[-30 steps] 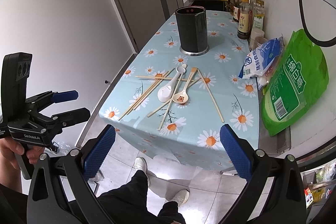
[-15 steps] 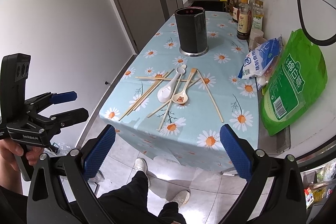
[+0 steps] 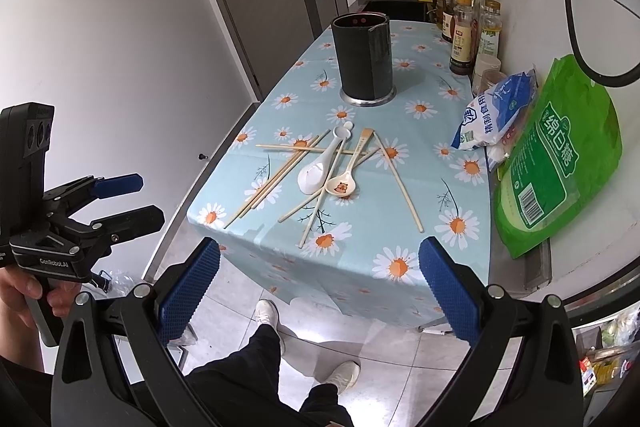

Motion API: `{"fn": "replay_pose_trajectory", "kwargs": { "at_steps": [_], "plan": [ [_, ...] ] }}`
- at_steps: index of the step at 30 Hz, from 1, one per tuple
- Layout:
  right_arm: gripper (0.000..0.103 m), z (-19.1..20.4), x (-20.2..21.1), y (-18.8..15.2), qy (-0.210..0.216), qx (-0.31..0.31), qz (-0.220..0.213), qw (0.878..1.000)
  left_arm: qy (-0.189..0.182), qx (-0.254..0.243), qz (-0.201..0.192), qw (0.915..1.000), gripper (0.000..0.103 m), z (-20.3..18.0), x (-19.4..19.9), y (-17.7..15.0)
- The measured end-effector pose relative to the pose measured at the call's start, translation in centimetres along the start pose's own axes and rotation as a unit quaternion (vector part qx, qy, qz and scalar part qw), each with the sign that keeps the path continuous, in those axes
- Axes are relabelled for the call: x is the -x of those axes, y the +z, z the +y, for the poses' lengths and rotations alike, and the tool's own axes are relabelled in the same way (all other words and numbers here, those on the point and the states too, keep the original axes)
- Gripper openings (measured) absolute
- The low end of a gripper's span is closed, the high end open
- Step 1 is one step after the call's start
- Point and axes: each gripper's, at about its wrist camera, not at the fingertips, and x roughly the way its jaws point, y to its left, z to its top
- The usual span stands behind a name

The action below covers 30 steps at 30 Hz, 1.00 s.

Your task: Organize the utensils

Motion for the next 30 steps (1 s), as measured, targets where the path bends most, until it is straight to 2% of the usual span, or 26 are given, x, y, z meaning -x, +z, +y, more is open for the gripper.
{"fn": "replay_pose_trajectory", "kwargs": {
  "at_steps": [21,30],
  "plan": [
    [0.099,-0.6,-0.3,0.2,0.001,-0.001,0.004,1.0,0.005,-0.001,0.01,0.9999,0.096,-0.5,-0.1,0.3],
    [0.099,-2.3,-0.8,0.6,0.011,0.004,0.016,1.0,0.024,-0.008,0.019,0.9995,0.096,-1.6,-0.5,1.1]
  ]
}}
